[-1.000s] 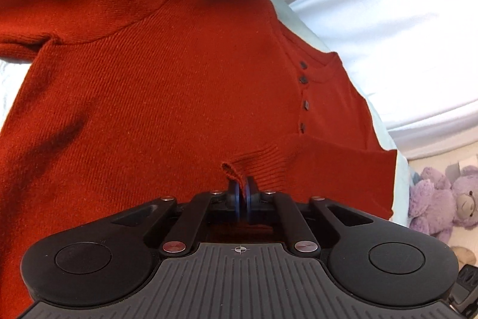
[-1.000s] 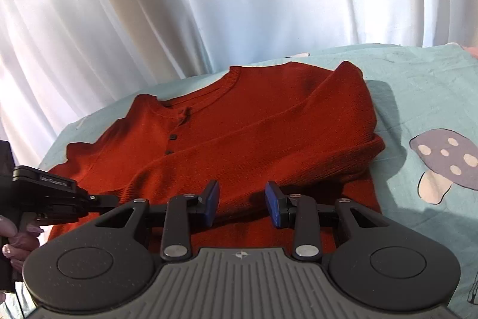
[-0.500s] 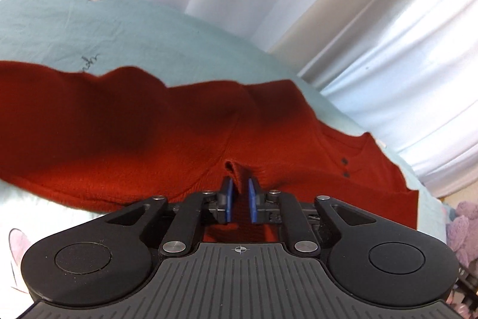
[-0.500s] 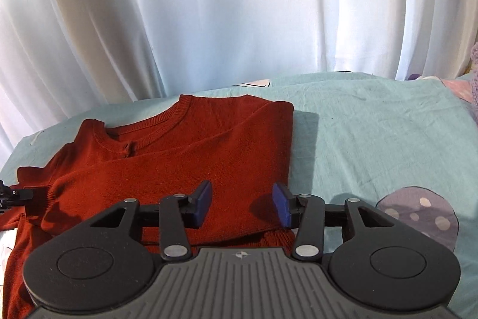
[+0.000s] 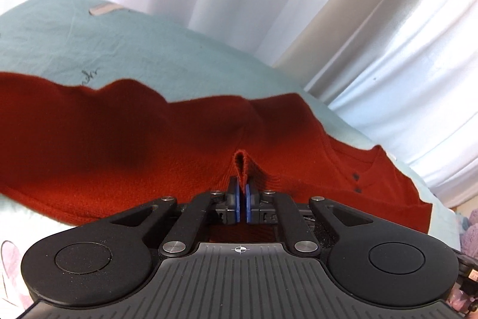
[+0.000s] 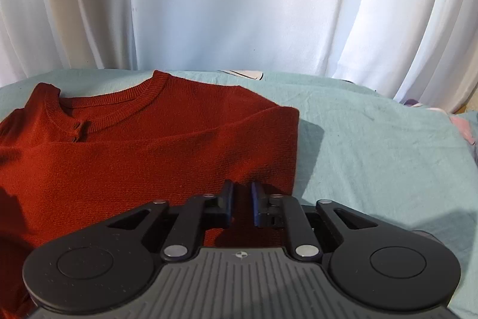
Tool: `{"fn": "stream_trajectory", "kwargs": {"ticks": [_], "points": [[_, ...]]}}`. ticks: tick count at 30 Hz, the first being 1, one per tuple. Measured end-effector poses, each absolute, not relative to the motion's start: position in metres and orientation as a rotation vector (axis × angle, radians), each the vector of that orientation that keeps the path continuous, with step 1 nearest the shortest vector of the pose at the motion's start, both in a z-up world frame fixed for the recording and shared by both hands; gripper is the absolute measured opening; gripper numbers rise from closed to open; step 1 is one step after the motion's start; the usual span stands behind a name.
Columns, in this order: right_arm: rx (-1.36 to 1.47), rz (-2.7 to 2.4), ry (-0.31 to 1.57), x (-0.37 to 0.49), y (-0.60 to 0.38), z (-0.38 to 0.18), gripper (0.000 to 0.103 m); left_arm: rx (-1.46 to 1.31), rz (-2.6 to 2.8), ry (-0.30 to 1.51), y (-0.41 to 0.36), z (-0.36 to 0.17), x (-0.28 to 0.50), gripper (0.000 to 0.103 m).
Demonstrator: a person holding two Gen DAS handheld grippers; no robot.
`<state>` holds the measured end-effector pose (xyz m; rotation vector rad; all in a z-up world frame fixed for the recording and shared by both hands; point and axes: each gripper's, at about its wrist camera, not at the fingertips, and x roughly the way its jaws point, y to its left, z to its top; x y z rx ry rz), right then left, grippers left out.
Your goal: Fold small clothes
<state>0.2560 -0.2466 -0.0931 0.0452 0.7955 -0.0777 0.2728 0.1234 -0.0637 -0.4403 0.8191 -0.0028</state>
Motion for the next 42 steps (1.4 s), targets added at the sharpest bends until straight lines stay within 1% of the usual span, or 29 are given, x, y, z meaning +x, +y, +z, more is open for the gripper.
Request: {"fn": "stream_trajectory", "kwargs": {"ticks": [2, 4, 6, 7, 8, 9, 10, 13, 14, 15, 20, 24, 28, 30, 31, 35, 37, 39, 40, 42], "points": [[0.045, -0.097, 0.78, 0.254, -0.248, -0.093, 0.006, -0.421, 0.036, 0.777, 0.119, -0.056, 0.27, 0.005], [0.011, -0.108, 0.772, 0.254, -0.244, -0.095, 0.006, -0.346, 0.109, 0.732, 0.108, -0.052, 0.267, 0.006], [-0.059, -0.112, 0.769, 0.254, -0.236, -0.096, 0.007, -0.292, 0.179, 0.727, 0.095, -0.052, 0.266, 0.007], [-0.086, -0.11, 0.773, 0.254, -0.232, -0.095, 0.011, -0.276, 0.202, 0.733, 0.089, -0.054, 0.266, 0.011], [-0.097, -0.106, 0.778, 0.255, -0.23, -0.095, 0.011, -0.251, 0.23, 0.736, 0.082, -0.055, 0.265, 0.014], [-0.099, -0.103, 0.781, 0.255, -0.23, -0.094, 0.012, -0.212, 0.252, 0.732, 0.076, -0.055, 0.263, 0.019], [-0.099, -0.103, 0.784, 0.256, -0.231, -0.094, 0.012, -0.17, 0.273, 0.724, 0.069, -0.054, 0.261, 0.027], [-0.066, -0.106, 0.79, 0.257, -0.234, -0.091, 0.012, -0.104, 0.331, 0.681, 0.053, -0.043, 0.25, 0.04], [-0.051, -0.102, 0.788, 0.256, -0.234, -0.088, 0.012, -0.11, 0.335, 0.675, 0.051, -0.039, 0.247, 0.043], [-0.038, -0.096, 0.784, 0.254, -0.235, -0.086, 0.012, -0.127, 0.329, 0.669, 0.049, -0.036, 0.244, 0.05], [-0.007, -0.051, 0.767, 0.242, -0.229, -0.079, 0.015, -0.215, 0.281, 0.602, 0.037, -0.017, 0.217, 0.059], [0.035, 0.014, 0.786, 0.231, -0.22, -0.077, 0.019, -0.354, 0.21, 0.579, 0.029, -0.005, 0.198, 0.079], [0.071, 0.1, 0.795, 0.217, -0.21, -0.072, 0.023, -0.35, 0.034, 0.597, 0.036, 0.008, 0.183, 0.08], [0.079, 0.134, 0.788, 0.209, -0.206, -0.07, 0.026, -0.352, 0.005, 0.6, 0.058, 0.016, 0.171, 0.08], [0.078, 0.151, 0.784, 0.206, -0.203, -0.068, 0.027, -0.37, 0.005, 0.598, 0.074, 0.021, 0.166, 0.082], [0.088, 0.218, 0.778, 0.193, -0.191, -0.062, 0.028, -0.644, 0.078, 0.565, 0.155, 0.037, 0.147, 0.087], [0.097, 0.251, 0.772, 0.187, -0.184, -0.058, 0.03, -0.771, 0.073, 0.527, 0.189, 0.04, 0.137, 0.088], [0.097, 0.276, 0.762, 0.184, -0.177, -0.054, 0.033, -0.818, 0.072, 0.491, 0.214, 0.042, 0.127, 0.09], [0.094, 0.289, 0.76, 0.182, -0.172, -0.052, 0.033, -0.811, 0.078, 0.481, 0.223, 0.042, 0.123, 0.092], [0.091, 0.309, 0.757, 0.18, -0.165, -0.05, 0.034, -0.789, 0.142, 0.482, 0.239, 0.039, 0.119, 0.092]]}}
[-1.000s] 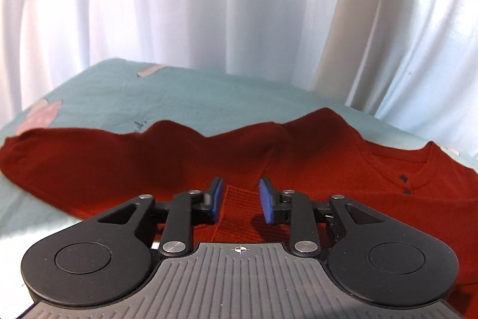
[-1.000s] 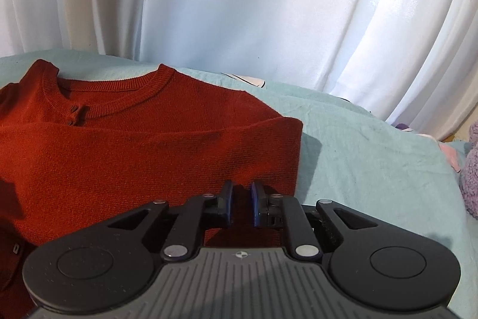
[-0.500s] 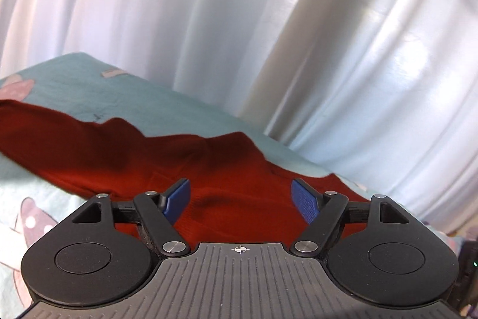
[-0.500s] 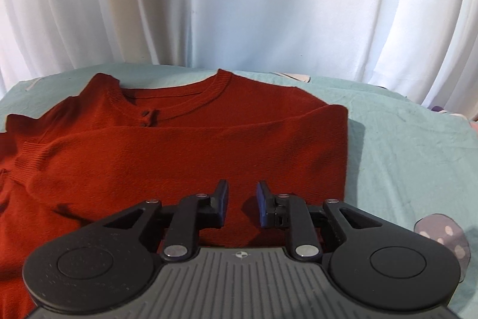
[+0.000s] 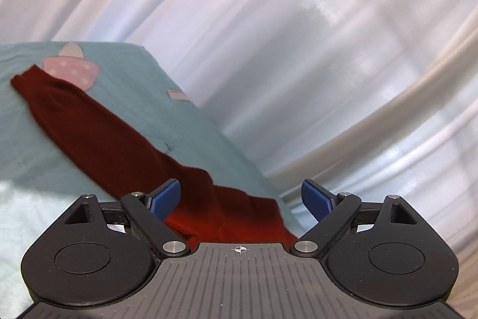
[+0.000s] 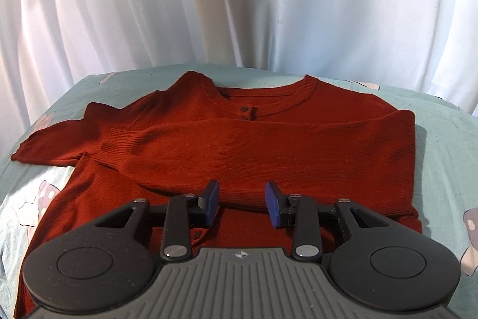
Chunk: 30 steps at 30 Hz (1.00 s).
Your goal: Fold small clothes
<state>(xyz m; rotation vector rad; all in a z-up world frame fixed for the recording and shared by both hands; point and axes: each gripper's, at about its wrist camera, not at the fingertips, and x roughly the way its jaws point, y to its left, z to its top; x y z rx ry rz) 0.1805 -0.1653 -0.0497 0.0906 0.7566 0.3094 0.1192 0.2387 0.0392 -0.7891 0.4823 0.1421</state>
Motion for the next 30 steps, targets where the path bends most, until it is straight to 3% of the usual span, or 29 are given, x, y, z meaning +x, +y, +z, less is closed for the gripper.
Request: {"fn": "stream_trajectory", "kwargs": {"ticks": [8, 12, 24, 29, 30], "points": [[0.087, 0.363, 0.765, 0.178, -0.135, -0.049, 0.034, -0.877, 0.226, 0.541, 0.308, -0.007, 0.128, 0.093], [0.078, 0.389, 0.786, 0.178, -0.119, -0.054, 0.034, -1.0, 0.265, 0.582, 0.343, -0.045, 0.13, 0.087], [0.07, 0.402, 0.837, 0.195, -0.089, -0.066, 0.034, -1.2, 0.475, 0.499, 0.426, -0.108, 0.135, 0.084], [0.076, 0.402, 0.854, 0.2, -0.082, -0.07, 0.034, -1.216, 0.494, 0.456, 0.444, -0.119, 0.143, 0.066], [0.079, 0.401, 0.857, 0.2, -0.081, -0.071, 0.034, -1.221, 0.504, 0.449, 0.448, -0.12, 0.145, 0.059]]}}
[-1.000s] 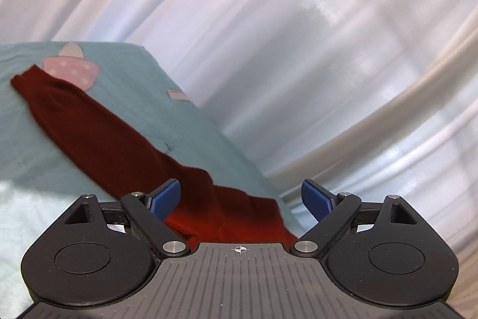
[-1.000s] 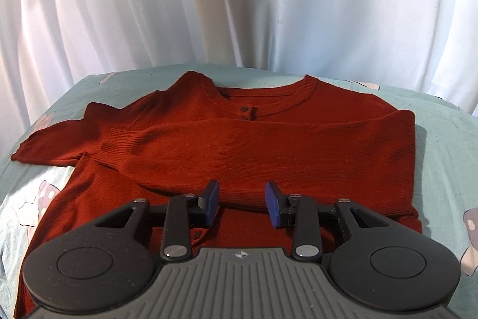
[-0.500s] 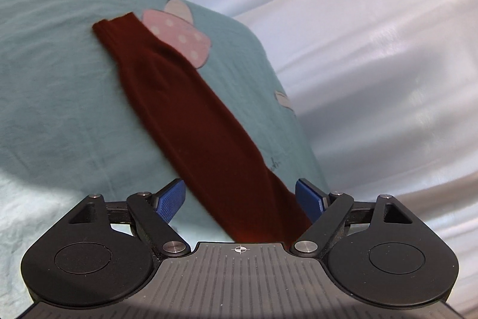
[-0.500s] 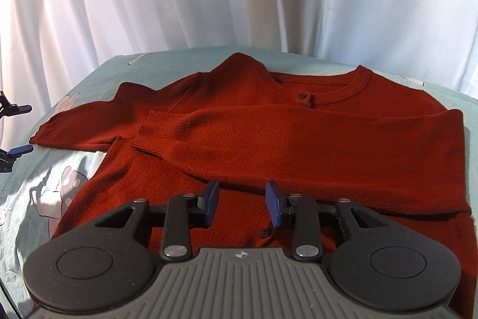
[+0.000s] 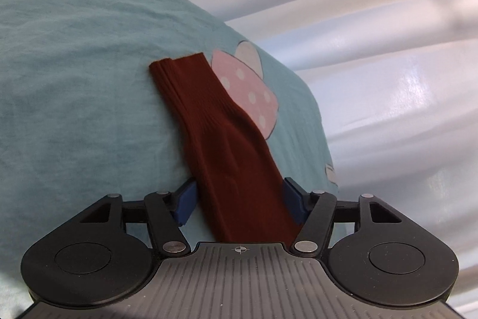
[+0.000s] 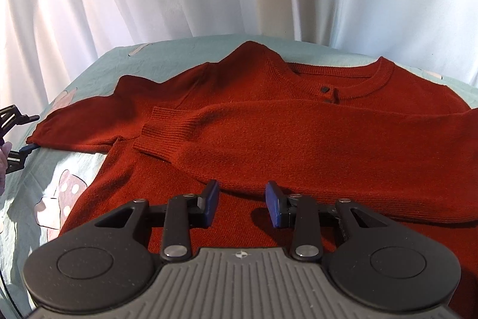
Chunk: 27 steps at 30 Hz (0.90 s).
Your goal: Fold small clothes
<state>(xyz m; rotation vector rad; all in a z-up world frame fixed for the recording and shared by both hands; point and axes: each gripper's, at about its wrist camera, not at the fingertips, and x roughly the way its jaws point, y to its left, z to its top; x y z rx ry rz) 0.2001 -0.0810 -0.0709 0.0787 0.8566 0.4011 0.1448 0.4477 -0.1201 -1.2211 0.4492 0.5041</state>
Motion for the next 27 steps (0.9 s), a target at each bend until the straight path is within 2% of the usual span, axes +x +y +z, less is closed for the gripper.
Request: {"fn": "stream_trajectory", "kwargs": {"ticks": [1, 2, 4, 7, 11, 14, 18, 20, 21, 22, 27], "points": [[0.08, 0.399, 0.858, 0.2, -0.08, -0.071, 0.034, -1.229, 0.517, 0.444, 0.451, -0.122, 0.146, 0.048], [0.079, 0.398, 0.858, 0.2, -0.079, -0.072, 0.034, -1.24, 0.525, 0.44, 0.454, -0.125, 0.147, 0.041], [0.072, 0.395, 0.851, 0.198, -0.078, -0.071, 0.034, -1.27, 0.551, 0.451, 0.46, -0.133, 0.148, 0.008], [0.076, 0.377, 0.839, 0.196, -0.081, -0.07, 0.034, -1.269, 0.552, 0.444, 0.462, -0.135, 0.147, 0.008], [0.174, 0.35, 0.85, 0.197, -0.097, -0.068, 0.034, -1.034, 0.498, 0.465, 0.427, -0.097, 0.158, 0.008], [0.253, 0.345, 0.842, 0.196, -0.11, -0.064, 0.034, -0.855, 0.304, 0.446, 0.369, -0.049, 0.173, 0.008], [0.299, 0.347, 0.777, 0.188, -0.124, -0.052, 0.034, -0.558, -0.055, 0.435, 0.247, 0.009, 0.188, 0.009], [0.345, 0.359, 0.759, 0.186, -0.132, -0.047, 0.034, -0.457, -0.217, 0.47, 0.189, 0.015, 0.191, 0.02], [0.363, 0.361, 0.76, 0.186, -0.136, -0.045, 0.034, -0.43, -0.272, 0.502, 0.167, 0.013, 0.191, 0.039], [0.377, 0.361, 0.765, 0.187, -0.139, -0.046, 0.034, -0.426, -0.299, 0.531, 0.153, 0.009, 0.19, 0.05], [0.451, 0.396, 0.837, 0.211, -0.138, -0.06, 0.04, -0.562, -0.254, 0.697, 0.149, -0.038, 0.189, 0.05]]}}
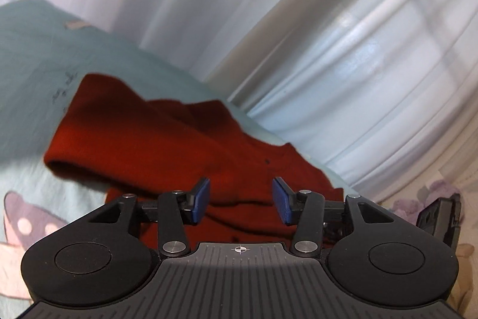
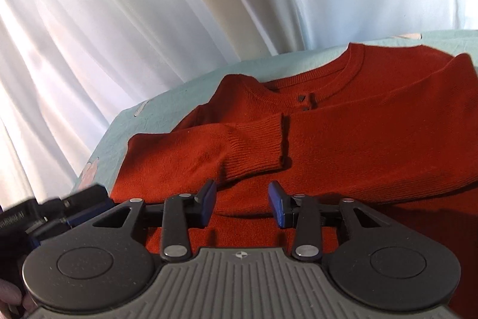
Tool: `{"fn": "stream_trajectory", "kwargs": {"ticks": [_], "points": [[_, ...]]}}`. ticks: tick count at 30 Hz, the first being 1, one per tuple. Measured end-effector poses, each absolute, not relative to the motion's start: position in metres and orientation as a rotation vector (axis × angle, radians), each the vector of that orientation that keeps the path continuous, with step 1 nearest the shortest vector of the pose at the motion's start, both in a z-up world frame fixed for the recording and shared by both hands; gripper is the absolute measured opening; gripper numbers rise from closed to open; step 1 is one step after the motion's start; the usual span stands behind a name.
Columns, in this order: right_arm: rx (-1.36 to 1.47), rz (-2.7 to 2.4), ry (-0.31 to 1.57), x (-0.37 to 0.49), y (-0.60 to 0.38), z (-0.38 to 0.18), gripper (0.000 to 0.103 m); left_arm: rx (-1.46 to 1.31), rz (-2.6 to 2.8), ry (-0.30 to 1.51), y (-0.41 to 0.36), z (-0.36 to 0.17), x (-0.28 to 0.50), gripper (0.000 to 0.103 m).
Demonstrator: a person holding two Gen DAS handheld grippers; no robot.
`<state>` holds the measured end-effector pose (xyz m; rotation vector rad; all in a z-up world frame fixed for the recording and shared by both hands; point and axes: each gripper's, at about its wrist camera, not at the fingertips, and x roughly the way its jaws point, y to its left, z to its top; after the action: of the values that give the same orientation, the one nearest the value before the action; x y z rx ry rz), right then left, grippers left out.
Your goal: Fold small clothes
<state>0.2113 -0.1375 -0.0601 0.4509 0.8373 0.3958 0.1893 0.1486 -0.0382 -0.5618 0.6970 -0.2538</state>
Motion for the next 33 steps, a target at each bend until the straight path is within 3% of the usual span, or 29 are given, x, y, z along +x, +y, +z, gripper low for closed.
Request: {"fn": "stream_trajectory", "kwargs": {"ticks": [2, 19, 20, 22, 26, 29, 33], "points": [[0.467, 0.391, 0.864, 0.229, -0.131, -0.069, 0.046, -0.549, -0.181, 0.743, 0.158, -0.051, 0.191, 0.049], [0.477, 0.172, 0.91, 0.278, -0.127, -0.087, 0.047, -0.563, -0.032, 0.812, 0.184, -0.066, 0.201, 0.056], [0.516, 0.197, 0.907, 0.279, -0.13, -0.087, 0.045, -0.567, -0.03, 0.817, 0.184, -0.068, 0.203, 0.056], [0.614, 0.261, 0.933, 0.284, -0.136, -0.09, 0.026, -0.57, -0.027, 0.824, 0.185, -0.072, 0.206, 0.058], [0.689, 0.286, 0.955, 0.289, -0.139, -0.102, 0.024, -0.589, -0.028, 0.821, 0.186, -0.075, 0.209, 0.063], [0.659, 0.3, 0.952, 0.292, -0.128, -0.102, 0.005, -0.606, -0.03, 0.82, 0.185, -0.076, 0.211, 0.064], [0.523, 0.293, 0.84, 0.273, -0.121, -0.07, 0.003, -0.589, -0.022, 0.826, 0.182, -0.077, 0.214, 0.065]]}}
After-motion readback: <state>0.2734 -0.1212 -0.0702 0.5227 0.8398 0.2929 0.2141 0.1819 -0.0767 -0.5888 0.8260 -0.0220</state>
